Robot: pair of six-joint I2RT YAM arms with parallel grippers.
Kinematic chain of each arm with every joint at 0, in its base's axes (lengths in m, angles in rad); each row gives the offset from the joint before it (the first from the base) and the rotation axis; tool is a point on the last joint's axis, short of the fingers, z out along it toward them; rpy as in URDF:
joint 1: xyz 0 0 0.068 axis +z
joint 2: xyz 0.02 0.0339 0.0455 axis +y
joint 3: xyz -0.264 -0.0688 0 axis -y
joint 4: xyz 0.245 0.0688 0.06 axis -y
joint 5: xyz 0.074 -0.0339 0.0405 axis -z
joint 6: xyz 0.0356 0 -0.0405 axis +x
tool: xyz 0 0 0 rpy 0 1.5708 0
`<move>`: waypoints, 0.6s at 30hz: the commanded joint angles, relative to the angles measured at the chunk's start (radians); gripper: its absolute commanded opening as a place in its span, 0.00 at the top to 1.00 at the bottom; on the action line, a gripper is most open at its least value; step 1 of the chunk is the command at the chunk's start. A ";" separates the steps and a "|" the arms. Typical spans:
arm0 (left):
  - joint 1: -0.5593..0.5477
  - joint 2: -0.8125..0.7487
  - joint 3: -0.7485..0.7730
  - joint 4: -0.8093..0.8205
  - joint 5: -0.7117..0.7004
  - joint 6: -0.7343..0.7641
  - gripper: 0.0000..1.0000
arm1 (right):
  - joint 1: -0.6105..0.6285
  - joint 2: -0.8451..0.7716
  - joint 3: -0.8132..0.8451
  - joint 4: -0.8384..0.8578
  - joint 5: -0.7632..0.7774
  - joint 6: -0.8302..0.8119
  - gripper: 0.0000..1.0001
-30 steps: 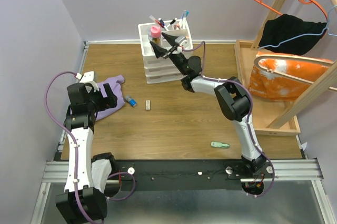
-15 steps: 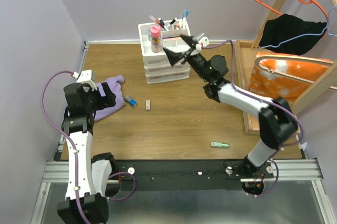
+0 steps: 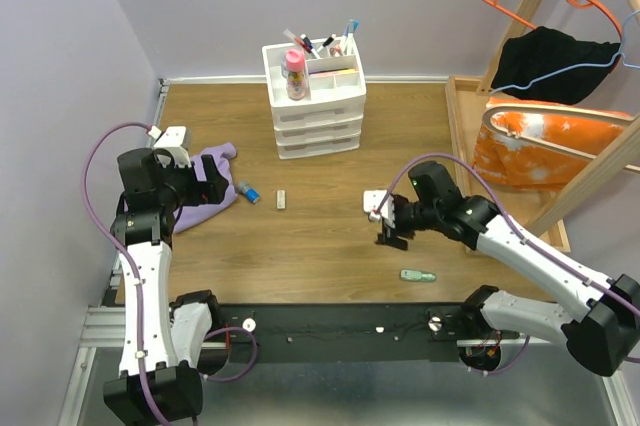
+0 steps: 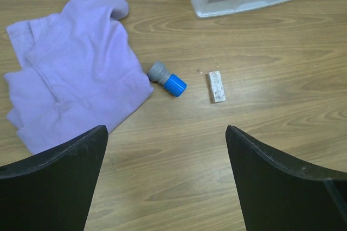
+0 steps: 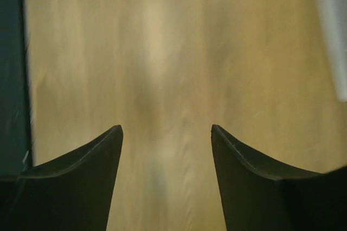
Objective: Sort the stationery into containers
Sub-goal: Pick up the stationery from the center of the board.
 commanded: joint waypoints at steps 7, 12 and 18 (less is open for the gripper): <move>-0.016 0.001 0.034 -0.012 0.063 0.022 0.01 | -0.002 -0.001 -0.076 -0.762 0.153 -0.364 0.29; -0.016 0.004 0.039 -0.008 0.061 0.008 0.01 | -0.002 0.059 -0.082 -0.697 0.157 -0.318 0.29; -0.016 0.001 0.034 0.006 0.055 -0.013 0.01 | -0.001 0.211 -0.052 -0.651 0.212 -0.241 0.37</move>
